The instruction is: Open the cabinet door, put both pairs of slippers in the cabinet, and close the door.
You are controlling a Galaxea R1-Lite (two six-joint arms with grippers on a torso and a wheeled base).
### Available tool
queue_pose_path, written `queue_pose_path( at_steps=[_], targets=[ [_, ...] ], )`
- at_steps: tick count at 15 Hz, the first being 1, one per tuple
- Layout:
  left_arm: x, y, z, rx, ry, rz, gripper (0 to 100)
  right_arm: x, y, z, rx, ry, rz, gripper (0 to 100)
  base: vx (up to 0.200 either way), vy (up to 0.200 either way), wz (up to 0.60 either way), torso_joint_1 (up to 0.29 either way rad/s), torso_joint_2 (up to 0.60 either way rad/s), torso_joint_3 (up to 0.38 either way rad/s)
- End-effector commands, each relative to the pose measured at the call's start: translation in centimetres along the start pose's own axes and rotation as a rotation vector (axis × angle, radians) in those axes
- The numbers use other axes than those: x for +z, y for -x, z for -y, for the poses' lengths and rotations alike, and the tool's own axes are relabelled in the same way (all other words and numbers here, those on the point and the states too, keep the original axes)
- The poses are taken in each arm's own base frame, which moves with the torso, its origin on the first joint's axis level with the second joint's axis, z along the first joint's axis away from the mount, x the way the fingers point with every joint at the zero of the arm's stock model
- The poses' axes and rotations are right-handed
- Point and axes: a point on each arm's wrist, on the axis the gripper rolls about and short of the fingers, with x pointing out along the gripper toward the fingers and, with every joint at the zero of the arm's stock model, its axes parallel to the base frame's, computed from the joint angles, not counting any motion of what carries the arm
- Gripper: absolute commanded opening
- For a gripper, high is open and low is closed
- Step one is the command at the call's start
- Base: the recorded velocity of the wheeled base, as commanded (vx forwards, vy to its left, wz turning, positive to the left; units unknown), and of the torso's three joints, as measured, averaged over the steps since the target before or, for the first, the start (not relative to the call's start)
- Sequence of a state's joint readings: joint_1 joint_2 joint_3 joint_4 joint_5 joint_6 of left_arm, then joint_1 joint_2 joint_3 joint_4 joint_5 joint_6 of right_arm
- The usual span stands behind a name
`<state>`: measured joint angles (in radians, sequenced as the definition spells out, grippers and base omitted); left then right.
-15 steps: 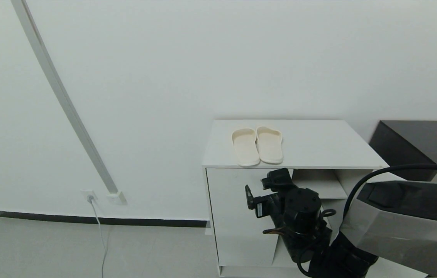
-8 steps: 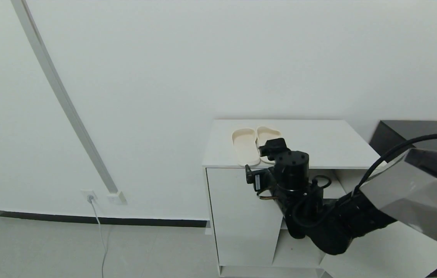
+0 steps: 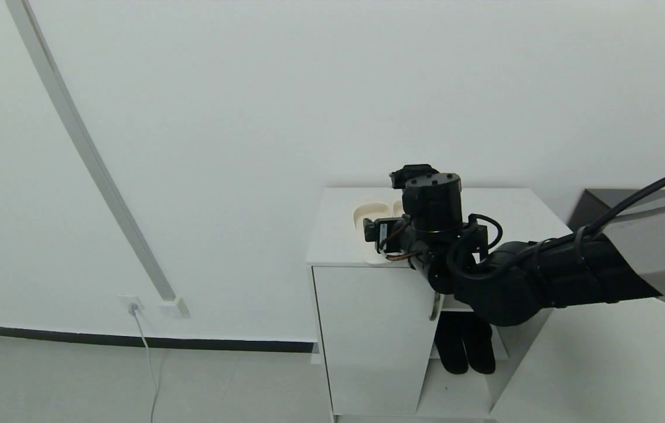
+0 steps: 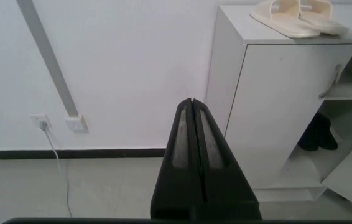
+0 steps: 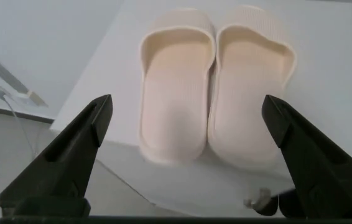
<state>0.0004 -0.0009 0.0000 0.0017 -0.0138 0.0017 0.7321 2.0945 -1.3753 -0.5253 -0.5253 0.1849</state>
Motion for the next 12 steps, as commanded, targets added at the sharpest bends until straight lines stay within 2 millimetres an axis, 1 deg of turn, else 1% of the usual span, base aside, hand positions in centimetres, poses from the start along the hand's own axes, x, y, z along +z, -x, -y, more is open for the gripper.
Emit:
queue_pose_path(
  at_steps=[1, 2, 3, 4, 5, 6, 8, 10, 12],
  targets=[
    [0.0, 0.0, 0.0, 0.003, 0.0, 0.001, 0, -0.8, -0.4, -0.1, -0.004, -0.009, -0.013, 100, 0.2, 0.0, 0.0, 0.002, 0.0, -0.007],
    [0.0, 0.0, 0.0, 0.001, 0.0, -0.001, 0, -1.0, -0.5, -0.2, -0.005, -0.015, -0.019, 100, 0.2, 0.0, 0.0, 0.012, 0.0, 0.002],
    [0.0, 0.0, 0.0, 0.001, 0.0, -0.001, 0, -1.9, -0.5, -0.2, -0.005, -0.011, -0.04, 100, 0.2, 0.0, 0.0, 0.002, 0.0, 0.002],
    [0.0, 0.0, 0.0, 0.001, 0.0, -0.001, 0, -2.3, -0.4, -0.3, -0.004, -0.005, -0.05, 100, 0.2, 0.0, 0.0, 0.002, 0.0, 0.002],
    [0.0, 0.0, 0.0, 0.001, 0.0, -0.001, 0, -3.4, -0.7, -0.2, -0.007, 0.007, -0.073, 100, 0.2, 0.0, 0.0, -0.002, 0.0, 0.002],
    [0.0, 0.0, 0.0, 0.001, 0.002, -0.001, 0, -4.1, -0.9, -0.2, -0.008, 0.009, -0.077, 100, 0.2, 0.0, 0.0, 0.012, 0.0, 0.002],
    [0.0, 0.0, 0.0, 0.001, 0.002, -0.001, 0, -5.3, -1.7, -0.2, -0.009, 0.013, -0.074, 100, 0.0, 0.0, 0.0, 0.0, 0.0, 0.0],
    [0.0, 0.0, 0.0, 0.001, 0.002, -0.001, 0, -5.6, -2.4, -0.1, 0.001, 0.011, -0.074, 100, 0.0, 0.0, 0.0, 0.0, 0.0, 0.0],
    [0.0, 0.0, 0.0, 0.001, 0.002, -0.001, 0, -5.9, -3.4, 0.6, 0.006, 0.024, -0.082, 100, 0.0, 0.0, 0.0, 0.0, 0.0, 0.0]
  ],
)
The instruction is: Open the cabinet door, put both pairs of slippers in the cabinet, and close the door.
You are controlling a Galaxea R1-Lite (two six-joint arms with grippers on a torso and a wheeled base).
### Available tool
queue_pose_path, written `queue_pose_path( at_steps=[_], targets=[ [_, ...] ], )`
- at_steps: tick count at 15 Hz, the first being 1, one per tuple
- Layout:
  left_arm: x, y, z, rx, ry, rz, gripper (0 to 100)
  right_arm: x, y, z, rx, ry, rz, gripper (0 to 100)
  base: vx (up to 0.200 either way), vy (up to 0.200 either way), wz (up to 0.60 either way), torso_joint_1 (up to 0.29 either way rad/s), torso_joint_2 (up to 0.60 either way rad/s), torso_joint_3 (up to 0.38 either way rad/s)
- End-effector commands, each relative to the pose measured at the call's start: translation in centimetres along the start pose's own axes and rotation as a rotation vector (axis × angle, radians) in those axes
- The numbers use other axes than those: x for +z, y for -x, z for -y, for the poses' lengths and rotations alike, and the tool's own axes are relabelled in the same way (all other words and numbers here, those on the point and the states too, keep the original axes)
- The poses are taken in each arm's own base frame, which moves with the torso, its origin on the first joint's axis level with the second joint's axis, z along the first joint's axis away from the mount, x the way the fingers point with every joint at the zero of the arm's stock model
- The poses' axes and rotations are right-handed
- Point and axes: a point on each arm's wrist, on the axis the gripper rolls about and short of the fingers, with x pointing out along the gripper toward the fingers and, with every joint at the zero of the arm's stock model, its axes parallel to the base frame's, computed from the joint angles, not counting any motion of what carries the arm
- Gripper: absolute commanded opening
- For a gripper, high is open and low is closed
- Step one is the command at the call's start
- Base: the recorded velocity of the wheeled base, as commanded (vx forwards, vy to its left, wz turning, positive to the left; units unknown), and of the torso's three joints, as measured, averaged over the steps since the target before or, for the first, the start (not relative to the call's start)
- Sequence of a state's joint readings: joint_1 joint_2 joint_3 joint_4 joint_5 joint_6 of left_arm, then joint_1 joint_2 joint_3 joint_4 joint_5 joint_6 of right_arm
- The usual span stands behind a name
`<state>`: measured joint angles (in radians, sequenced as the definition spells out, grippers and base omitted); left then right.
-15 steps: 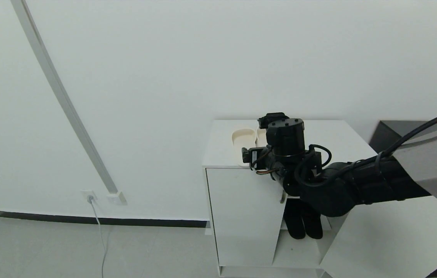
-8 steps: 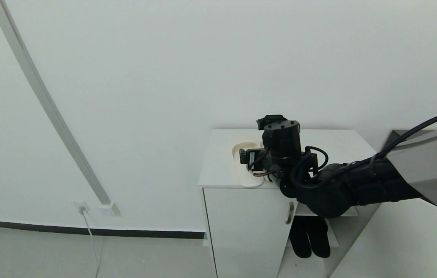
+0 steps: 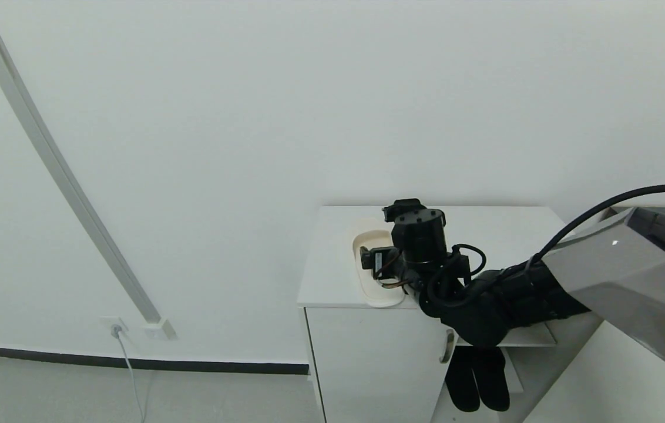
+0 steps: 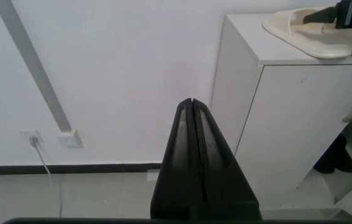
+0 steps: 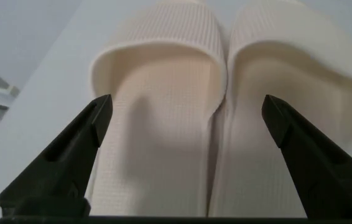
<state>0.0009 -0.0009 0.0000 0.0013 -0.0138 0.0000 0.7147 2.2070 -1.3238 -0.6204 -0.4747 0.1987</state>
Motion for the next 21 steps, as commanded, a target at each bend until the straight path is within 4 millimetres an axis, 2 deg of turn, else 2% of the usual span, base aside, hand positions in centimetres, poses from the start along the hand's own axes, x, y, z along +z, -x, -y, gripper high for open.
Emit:
queue_pose_path(
  at_steps=[1, 6, 12, 13, 18, 21],
  targets=[
    [0.0, 0.0, 0.0, 0.001, 0.0, 0.0, 0, -1.0, -2.0, 0.9, -0.034, 0.007, -0.007, 100, 0.0, 0.0, 0.0, 0.0, 0.0, 0.0],
    [0.0, 0.0, 0.0, 0.002, 0.002, -0.001, 0, -1.4, -5.0, 1.2, -0.058, 0.005, 0.032, 100, 0.0, 0.0, 0.0, 0.0, 0.0, 0.0],
    [0.0, 0.0, 0.0, 0.001, 0.002, -0.001, 0, -1.0, -5.4, 1.1, -0.067, -0.004, 0.056, 100, 0.0, 0.0, 0.0, 0.0, 0.0, 0.0],
    [0.0, 0.0, 0.0, 0.002, 0.002, 0.0, 0, -0.9, -5.4, 1.1, -0.066, -0.006, 0.06, 0, 0.0, 0.0, 0.0, 0.0, 0.0, 0.0],
    [0.0, 0.0, 0.0, 0.001, 0.003, -0.001, 0, -0.3, -5.0, 1.1, -0.064, -0.011, 0.072, 0, 0.0, 0.0, 0.0, 0.0, 0.0, 0.0],
    [0.0, 0.0, 0.0, 0.002, 0.003, -0.001, 0, 2.1, -2.5, 1.4, -0.05, -0.022, 0.097, 0, 0.0, 0.0, 0.0, 0.0, 0.0, 0.0]
  ],
)
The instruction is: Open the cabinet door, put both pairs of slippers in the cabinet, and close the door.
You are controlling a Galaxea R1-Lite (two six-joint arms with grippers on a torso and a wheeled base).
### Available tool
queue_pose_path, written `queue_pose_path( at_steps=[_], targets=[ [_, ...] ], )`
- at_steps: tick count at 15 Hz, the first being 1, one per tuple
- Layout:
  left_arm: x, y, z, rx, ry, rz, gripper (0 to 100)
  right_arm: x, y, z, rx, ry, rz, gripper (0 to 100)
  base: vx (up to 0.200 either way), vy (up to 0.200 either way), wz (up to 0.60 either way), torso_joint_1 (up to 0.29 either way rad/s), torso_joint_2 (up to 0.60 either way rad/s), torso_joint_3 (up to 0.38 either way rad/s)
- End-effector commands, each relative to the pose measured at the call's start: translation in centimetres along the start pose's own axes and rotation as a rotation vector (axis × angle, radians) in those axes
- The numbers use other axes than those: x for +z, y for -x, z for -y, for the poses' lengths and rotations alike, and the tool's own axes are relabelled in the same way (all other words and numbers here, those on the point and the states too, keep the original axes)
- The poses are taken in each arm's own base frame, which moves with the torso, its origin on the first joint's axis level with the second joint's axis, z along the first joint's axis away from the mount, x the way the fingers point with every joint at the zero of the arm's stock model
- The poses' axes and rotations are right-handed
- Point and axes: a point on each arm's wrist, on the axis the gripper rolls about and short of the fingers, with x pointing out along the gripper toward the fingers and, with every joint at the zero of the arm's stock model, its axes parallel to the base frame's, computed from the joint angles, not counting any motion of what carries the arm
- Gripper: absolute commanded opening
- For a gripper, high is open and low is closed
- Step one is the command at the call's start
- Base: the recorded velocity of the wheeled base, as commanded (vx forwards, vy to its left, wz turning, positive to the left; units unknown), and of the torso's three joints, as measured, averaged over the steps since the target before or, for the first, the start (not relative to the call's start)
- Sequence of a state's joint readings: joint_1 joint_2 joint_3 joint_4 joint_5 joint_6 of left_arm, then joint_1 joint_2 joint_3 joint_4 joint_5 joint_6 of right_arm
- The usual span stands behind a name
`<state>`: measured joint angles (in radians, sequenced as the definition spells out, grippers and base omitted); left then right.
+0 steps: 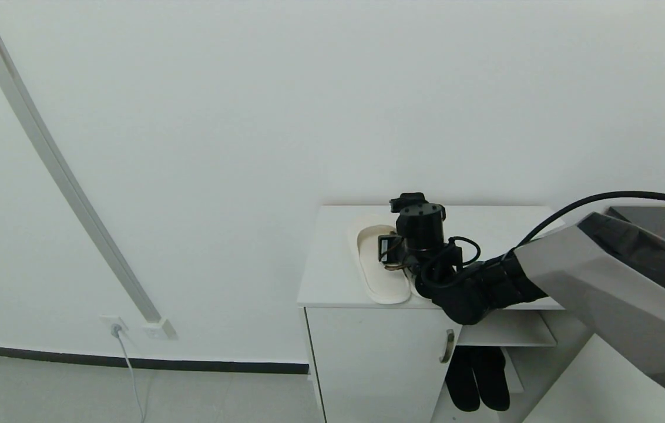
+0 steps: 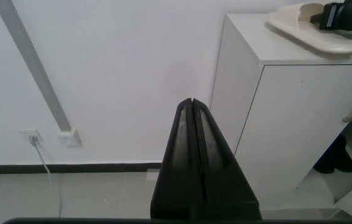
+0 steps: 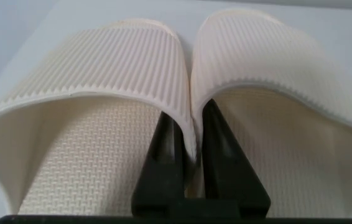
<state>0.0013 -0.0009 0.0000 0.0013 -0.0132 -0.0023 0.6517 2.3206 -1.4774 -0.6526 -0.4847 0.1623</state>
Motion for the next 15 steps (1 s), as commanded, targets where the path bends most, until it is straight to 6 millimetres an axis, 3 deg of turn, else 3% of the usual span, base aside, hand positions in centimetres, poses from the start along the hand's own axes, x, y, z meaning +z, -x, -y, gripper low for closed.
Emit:
queue_pose_path(
  at_steps=[1, 4, 7, 10, 13, 15],
  targets=[
    [0.0, 0.0, 0.0, 0.0, 0.001, -0.001, 0, 3.0, 2.9, 0.5, 0.023, -0.019, 0.033, 0, 0.0, 0.0, 0.0, 0.0, 0.0, 0.0],
    [0.0, 0.0, 0.0, 0.0, -0.001, -0.001, 0, 4.9, 7.7, 1.9, 0.091, -0.021, 0.026, 0, 0.0, 0.0, 0.0, 0.0, 0.0, 0.0],
    [0.0, 0.0, 0.0, 0.0, -0.005, 0.0, 0, 4.5, 13.3, 3.6, 0.247, -0.011, 0.005, 0, 0.0, 0.0, 0.0, 0.0, 0.0, 0.0],
    [0.0, 0.0, 0.0, 0.001, -0.005, -0.001, 0, 4.6, 17.4, 5.5, 0.391, -0.009, -0.018, 0, 0.0, 0.0, 0.0, 0.0, 0.0, 0.0],
    [0.0, 0.0, 0.0, 0.0, -0.005, 0.0, 0, 4.5, 19.6, 5.6, 0.45, -0.007, -0.027, 0, 0.0, 0.0, 0.0, 0.0, 0.0, 0.0],
    [0.0, 0.0, 0.0, 0.0, -0.004, 0.0, 0, 4.1, 20.0, 5.1, 0.472, 0.001, -0.04, 0, 0.0, 0.0, 0.0, 0.0, 0.0, 0.0]
  ],
)
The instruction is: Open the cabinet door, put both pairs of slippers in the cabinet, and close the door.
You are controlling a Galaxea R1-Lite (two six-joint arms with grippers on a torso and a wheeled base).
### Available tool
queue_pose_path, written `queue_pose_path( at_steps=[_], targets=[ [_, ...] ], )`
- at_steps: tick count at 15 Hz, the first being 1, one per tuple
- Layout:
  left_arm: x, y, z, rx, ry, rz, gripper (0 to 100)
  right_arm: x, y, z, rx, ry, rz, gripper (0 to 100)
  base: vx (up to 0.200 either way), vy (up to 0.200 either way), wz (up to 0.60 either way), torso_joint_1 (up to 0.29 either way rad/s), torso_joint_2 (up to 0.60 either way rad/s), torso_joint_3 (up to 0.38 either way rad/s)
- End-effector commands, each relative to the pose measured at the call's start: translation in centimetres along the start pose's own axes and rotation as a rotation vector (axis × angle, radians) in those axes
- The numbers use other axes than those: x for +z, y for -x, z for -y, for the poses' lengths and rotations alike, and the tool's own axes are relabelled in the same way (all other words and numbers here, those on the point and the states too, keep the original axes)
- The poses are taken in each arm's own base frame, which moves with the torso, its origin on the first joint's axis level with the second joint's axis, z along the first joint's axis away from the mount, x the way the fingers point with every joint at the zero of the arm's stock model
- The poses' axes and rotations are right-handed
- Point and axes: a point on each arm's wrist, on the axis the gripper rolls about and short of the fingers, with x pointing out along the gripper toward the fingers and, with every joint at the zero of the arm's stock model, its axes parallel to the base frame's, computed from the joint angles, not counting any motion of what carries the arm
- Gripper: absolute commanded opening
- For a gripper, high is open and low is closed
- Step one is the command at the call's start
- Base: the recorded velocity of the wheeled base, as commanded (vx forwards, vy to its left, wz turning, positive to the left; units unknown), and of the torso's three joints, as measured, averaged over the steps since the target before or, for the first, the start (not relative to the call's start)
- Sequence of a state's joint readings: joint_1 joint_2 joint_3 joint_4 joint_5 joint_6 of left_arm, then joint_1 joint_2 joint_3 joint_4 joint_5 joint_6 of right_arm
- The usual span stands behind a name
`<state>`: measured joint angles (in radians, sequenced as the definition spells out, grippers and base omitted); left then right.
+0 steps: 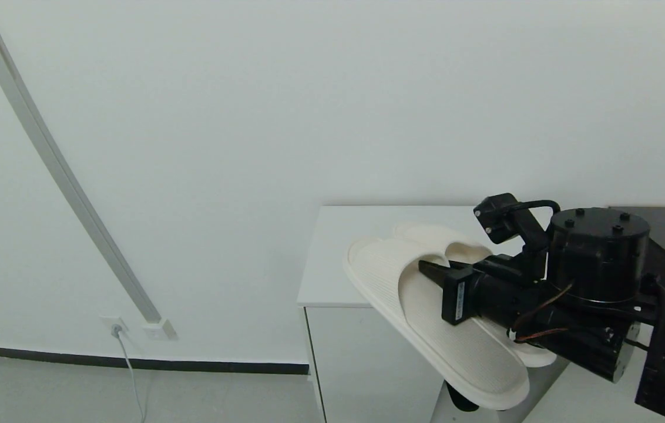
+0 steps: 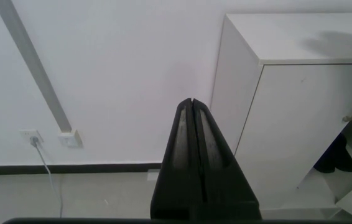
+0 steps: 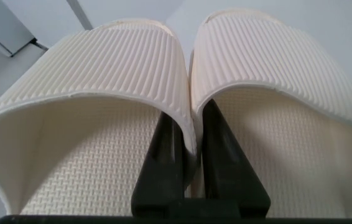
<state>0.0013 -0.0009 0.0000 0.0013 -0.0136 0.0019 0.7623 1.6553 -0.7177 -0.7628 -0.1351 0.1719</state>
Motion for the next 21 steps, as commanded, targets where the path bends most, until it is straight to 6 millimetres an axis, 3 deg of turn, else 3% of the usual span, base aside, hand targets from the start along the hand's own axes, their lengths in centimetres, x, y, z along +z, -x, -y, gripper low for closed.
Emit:
queue_pose_path(
  at_steps=[1, 4, 15, 21],
  targets=[
    [0.0, 0.0, 0.0, 0.0, 0.0, -0.001, 0, 0.2, 0.8, -0.6, 0.023, 0.002, 0.01, 0, 0.0, 0.0, 0.0, 0.0, 0.0, 0.0],
    [0.0, 0.0, 0.0, 0.0, 0.0, -0.001, 0, -0.2, 0.6, -0.6, 0.024, 0.005, -0.007, 0, 0.0, 0.0, 0.0, 0.0, 0.0, 0.0],
    [0.0, 0.0, 0.0, 0.002, 0.003, -0.001, 0, -1.1, 0.5, -0.7, 0.015, 0.018, -0.039, 0, -0.2, 0.0, 0.0, 0.001, 0.0, 0.001],
    [0.0, 0.0, 0.0, 0.0, 0.003, 0.0, 0, -1.5, 0.4, -0.7, 0.012, 0.02, -0.053, 0, 0.0, 0.0, 0.0, 0.0, 0.0, 0.0]
  ],
)
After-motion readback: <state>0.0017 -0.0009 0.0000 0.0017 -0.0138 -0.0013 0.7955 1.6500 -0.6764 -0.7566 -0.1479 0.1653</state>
